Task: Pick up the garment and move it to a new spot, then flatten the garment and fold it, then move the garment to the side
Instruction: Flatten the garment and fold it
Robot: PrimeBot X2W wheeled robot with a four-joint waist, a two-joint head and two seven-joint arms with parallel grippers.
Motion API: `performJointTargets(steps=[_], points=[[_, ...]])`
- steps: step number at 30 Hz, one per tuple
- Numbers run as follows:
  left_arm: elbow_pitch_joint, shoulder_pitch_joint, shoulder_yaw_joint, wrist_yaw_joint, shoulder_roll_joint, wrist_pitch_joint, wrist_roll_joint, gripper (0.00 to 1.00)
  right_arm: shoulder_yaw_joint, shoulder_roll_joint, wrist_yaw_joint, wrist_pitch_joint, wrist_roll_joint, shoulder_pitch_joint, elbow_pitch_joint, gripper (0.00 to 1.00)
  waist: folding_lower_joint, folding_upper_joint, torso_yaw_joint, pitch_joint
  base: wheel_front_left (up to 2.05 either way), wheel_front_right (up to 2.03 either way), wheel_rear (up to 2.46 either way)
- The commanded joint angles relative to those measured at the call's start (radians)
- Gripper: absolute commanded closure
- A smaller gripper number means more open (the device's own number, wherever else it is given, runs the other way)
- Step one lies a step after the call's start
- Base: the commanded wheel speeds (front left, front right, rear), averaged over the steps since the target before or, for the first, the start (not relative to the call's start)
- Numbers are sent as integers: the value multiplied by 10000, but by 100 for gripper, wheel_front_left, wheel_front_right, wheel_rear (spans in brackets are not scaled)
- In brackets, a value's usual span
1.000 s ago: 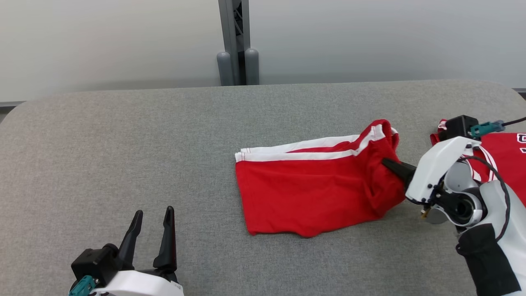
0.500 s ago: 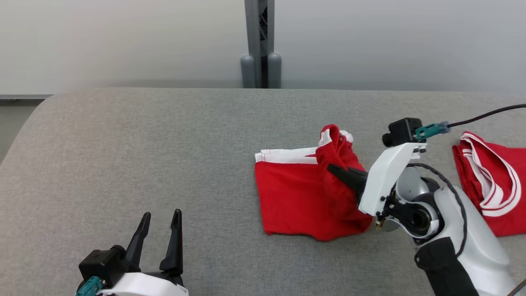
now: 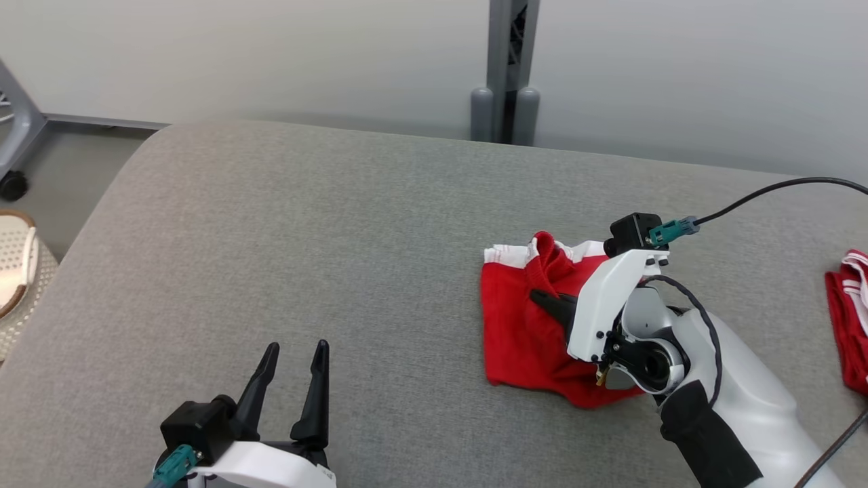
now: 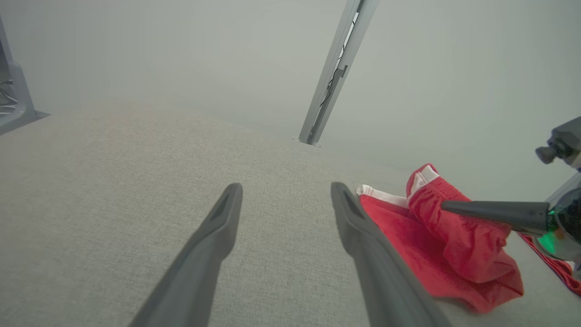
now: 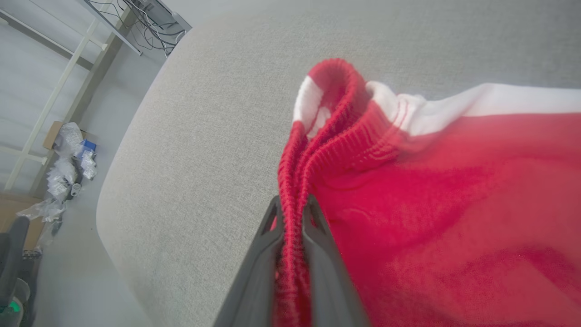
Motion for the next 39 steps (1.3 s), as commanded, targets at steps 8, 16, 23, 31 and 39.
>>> performJointTargets(steps=[8, 16, 23, 31, 39], points=[[188, -287, -186, -116, -143, 14, 106, 0, 1087, -55, 1, -967, -4, -949, 1971, 100, 0, 0, 567, -15, 0, 0, 0], [281, -351, -220, -115, -201, -25, 91, 0, 2122, -54, 1, -1600, 724, -1474, 2839, 0, 0, 0, 643, 17, 0, 0, 0], [307, -345, -141, -99, -104, -67, 56, 0, 3254, -57, 1, -1984, 1909, -1932, 2261, 0, 0, 0, 263, -8, 0, 0, 0], [141, -203, -15, 62, 59, -71, 90, 0, 3622, -61, 1, -2721, 2188, -2685, 2158, 0, 0, 0, -383, -93, 0, 0, 0], [-146, -60, 0, 234, 231, 1, 196, 0, 3155, -537, 1, -2877, 2103, -2768, 2871, 0, 0, 0, -906, -91, 0, 0, 0]])
